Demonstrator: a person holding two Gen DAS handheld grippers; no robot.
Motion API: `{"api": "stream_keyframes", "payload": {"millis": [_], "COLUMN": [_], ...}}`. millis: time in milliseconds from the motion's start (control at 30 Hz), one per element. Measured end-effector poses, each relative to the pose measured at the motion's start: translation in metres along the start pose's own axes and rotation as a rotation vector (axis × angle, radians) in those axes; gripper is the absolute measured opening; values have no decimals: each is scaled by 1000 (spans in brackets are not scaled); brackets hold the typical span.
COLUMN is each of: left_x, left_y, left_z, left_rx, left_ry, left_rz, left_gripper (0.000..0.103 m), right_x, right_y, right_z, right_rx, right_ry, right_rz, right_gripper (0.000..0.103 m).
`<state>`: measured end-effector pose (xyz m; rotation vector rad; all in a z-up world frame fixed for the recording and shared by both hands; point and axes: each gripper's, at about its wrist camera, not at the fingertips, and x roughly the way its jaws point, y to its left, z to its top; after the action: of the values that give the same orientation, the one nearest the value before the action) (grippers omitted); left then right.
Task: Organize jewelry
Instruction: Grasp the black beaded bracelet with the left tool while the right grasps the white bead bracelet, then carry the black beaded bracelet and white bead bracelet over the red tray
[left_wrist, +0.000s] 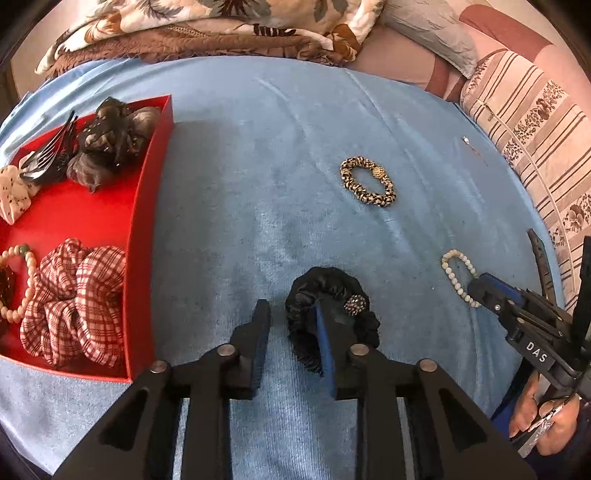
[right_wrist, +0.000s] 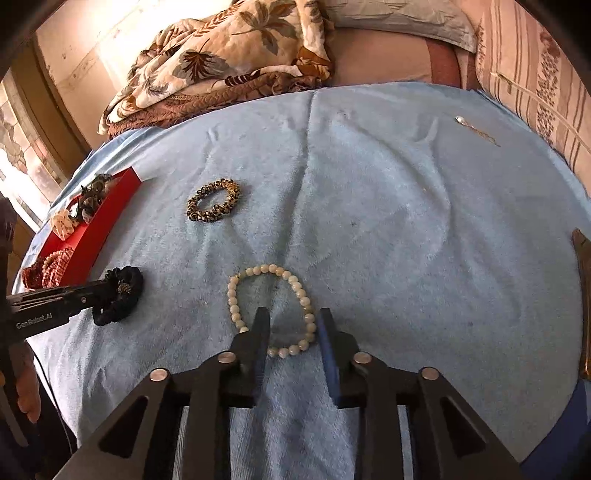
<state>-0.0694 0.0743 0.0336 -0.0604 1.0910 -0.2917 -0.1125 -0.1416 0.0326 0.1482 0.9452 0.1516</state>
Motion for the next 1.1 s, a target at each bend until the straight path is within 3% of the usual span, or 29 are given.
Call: {"api": "stream_keyframes", "payload": {"millis": [100,133,167,200,267,367,533,567,633,667,733,1000,1100], "left_x": [2,2,0,-3,-16,-46,-89,-87,-73,-72,-77,-89,-101], "left_y": [-6,-8,-8,-7,-5,-1,8,5,-11,-14,-13,-1,10], "left_z": [1,1,1,2,2,6,14,15,16,13,9,7,7], "left_rx": [22,25,21,11,-7,-40,-81,-56,42,60,27,-36,-65], "left_ry": [-15,-17,-17,-10,-40,-100,-179,-181,-152,-151,-151,-164,-181], "left_rz": [26,33,27,7,-16,-102,-331,-296,-5,-31,-159,-212,-198], "left_gripper": [29,24,6,7,7,7,8,9,7,8,8,8,8], "right_x": [6,7,6,6,4,-3,-16,-18,-22,-23,-26,-32,-38], "right_y": [3,5,6,6,5,6,11,11,16,17,20,20,19], "right_z": [3,4,5,6,7,7,8,9,10,11,10,6,8], "right_rx": [-14,-20,-24,-27,-15,-6,9,11,3,-1,-4,3,13], "right_ry": [-5,-7,-12,-13,-14,-31,-60,-64,-72,-73,-80,-90,-100], "right_rz": [-15,-19,-22,-21,-1,12,38,47,47,46,48,53,69], "right_gripper": [32,31,27,9,7,7,7,7,7,7,7,7,7]}}
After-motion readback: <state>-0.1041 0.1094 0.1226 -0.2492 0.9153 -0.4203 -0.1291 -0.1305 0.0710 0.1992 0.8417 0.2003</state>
